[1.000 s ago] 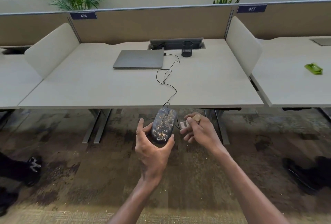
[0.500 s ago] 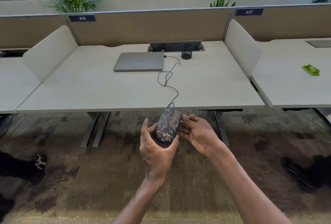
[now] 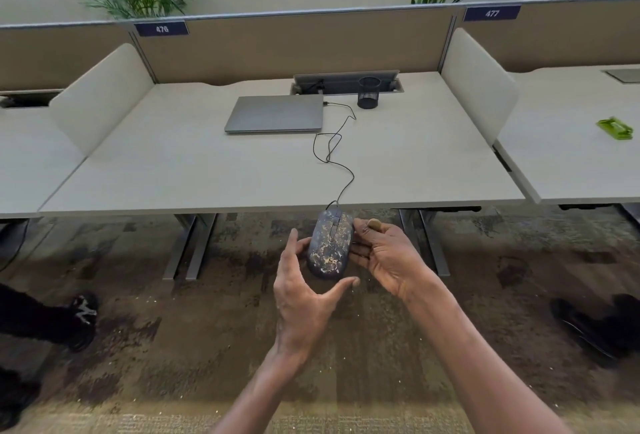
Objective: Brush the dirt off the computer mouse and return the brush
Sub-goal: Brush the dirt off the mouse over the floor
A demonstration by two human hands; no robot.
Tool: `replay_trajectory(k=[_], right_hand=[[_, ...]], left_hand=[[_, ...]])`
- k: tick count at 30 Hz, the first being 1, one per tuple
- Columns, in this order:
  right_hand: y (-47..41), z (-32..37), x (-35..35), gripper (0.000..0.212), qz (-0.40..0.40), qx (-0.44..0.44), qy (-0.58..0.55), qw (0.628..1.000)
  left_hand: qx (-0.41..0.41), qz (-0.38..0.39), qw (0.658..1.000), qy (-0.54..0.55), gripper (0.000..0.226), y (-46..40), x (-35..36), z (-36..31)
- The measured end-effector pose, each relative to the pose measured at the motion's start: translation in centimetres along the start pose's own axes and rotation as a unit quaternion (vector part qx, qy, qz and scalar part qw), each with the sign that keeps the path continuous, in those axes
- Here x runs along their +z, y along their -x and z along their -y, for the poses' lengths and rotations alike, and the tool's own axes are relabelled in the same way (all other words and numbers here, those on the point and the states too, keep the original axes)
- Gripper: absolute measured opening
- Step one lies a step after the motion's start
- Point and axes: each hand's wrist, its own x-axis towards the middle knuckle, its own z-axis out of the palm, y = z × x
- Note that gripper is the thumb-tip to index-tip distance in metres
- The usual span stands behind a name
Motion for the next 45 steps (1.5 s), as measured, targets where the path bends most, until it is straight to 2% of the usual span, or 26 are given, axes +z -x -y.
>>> replay_trajectory(k=[5, 10, 15, 18, 29, 37, 42, 45], right_hand=[[0.4, 0.7, -0.3, 0.021, 0.017, 0.002, 0.000, 1.000], [0.7, 1.1, -0.7, 0.017, 0.028, 0.008, 0.008, 1.000], [1.0, 1.0, -1.0, 0.017, 0.047, 0.013, 0.031, 0.998], [1.1, 1.0, -1.0, 0.017, 0.056, 0.011, 0.042, 0.997], [1.1, 0.6, -1.1, 0.020, 0.061, -0.003, 0.060, 0.996], [0.9, 0.2, -1.0, 0.026, 0.045, 0.000, 0.078, 0.996], [1.0, 0.4, -0.7, 0.021, 0.046, -0.007, 0.069, 0.997], [0.9, 0.5, -0.6, 0.027, 0.047, -0.013, 0.071, 0.996]], left_hand=[[0.007, 0.090, 0.994, 0.056, 0.123, -0.9, -1.7, 1.1], [-0.040, 0.194, 0.970, 0.143, 0.123, -2.9, -2.8, 2.4], [-0.059, 0.321, 0.933, 0.153, 0.147, -4.8, -3.3, 2.7], [-0.059, 0.359, 0.918, 0.157, 0.152, -5.2, -3.4, 2.7], [-0.081, 0.372, 0.906, 0.186, 0.145, -5.7, -3.2, 3.2], [-0.063, 0.361, 0.914, 0.173, 0.143, -5.1, -2.6, 3.9], [-0.075, 0.360, 0.914, 0.172, 0.152, -5.2, -2.3, 4.2], [-0.075, 0.355, 0.916, 0.173, 0.149, -5.4, -2.3, 4.1]])
